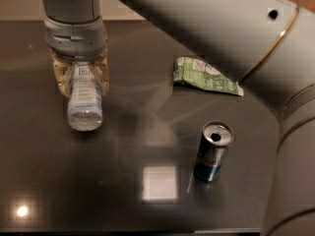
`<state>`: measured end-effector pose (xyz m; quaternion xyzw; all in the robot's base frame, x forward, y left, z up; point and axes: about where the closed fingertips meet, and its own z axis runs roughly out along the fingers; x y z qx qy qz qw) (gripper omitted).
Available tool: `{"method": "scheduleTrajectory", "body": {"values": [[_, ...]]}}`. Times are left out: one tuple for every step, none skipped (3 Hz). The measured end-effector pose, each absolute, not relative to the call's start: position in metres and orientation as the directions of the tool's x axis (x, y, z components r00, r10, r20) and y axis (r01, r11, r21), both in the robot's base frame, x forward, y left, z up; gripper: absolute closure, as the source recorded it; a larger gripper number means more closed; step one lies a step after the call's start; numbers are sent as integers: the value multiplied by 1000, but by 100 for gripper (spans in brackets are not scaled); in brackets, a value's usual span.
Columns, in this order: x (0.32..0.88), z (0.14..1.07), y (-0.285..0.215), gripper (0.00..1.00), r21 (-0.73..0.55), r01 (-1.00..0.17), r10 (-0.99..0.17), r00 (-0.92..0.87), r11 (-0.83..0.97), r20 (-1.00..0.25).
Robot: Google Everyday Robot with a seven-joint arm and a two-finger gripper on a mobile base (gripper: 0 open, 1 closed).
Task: Pick blue plastic bottle
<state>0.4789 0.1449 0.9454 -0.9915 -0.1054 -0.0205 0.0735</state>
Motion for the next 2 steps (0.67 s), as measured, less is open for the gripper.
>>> {"method": "scheduleTrajectory", "body": {"values": [[491, 967, 121, 100, -182, 171, 159, 984, -968, 80], [497, 970, 130, 100, -212, 174, 154, 982, -962, 109]]}}
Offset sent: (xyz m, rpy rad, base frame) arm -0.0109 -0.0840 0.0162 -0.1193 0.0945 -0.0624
